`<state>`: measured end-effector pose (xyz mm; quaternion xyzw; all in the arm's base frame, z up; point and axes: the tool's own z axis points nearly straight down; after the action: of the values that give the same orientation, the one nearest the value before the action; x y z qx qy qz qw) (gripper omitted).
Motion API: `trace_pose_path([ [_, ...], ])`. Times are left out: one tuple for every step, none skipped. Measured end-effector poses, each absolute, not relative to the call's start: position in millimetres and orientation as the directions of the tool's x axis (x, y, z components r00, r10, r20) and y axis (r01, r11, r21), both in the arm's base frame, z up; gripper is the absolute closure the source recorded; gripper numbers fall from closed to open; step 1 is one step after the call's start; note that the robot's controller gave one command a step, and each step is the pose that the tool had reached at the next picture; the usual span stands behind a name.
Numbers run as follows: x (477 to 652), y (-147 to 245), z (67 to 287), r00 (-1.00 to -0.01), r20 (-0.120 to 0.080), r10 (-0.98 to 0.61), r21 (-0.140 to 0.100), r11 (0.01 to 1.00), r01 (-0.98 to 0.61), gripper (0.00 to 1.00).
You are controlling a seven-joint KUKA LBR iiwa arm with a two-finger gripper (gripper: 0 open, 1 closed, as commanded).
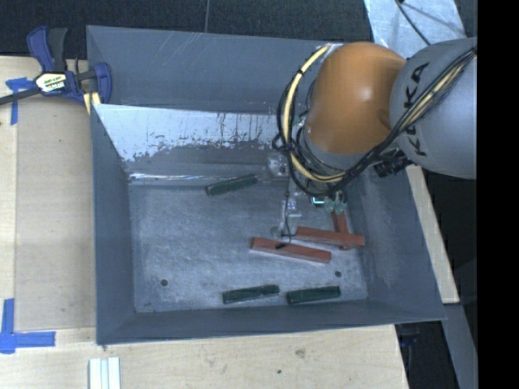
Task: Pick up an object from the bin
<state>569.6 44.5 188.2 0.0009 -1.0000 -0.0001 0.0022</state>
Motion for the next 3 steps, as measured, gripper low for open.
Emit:
trace_pose_path([
  [550.6,8,68,-0.938,0.002,-0.347,0.0,0.938,-0.347,0.0],
  [552.5,9,71,-0.939,-0.004,-0.345,0.0,0.939,-0.345,1.0],
  [597.8,18,71,-0.774,-0.004,-0.633,-0.002,0.774,-0.633,1.0],
])
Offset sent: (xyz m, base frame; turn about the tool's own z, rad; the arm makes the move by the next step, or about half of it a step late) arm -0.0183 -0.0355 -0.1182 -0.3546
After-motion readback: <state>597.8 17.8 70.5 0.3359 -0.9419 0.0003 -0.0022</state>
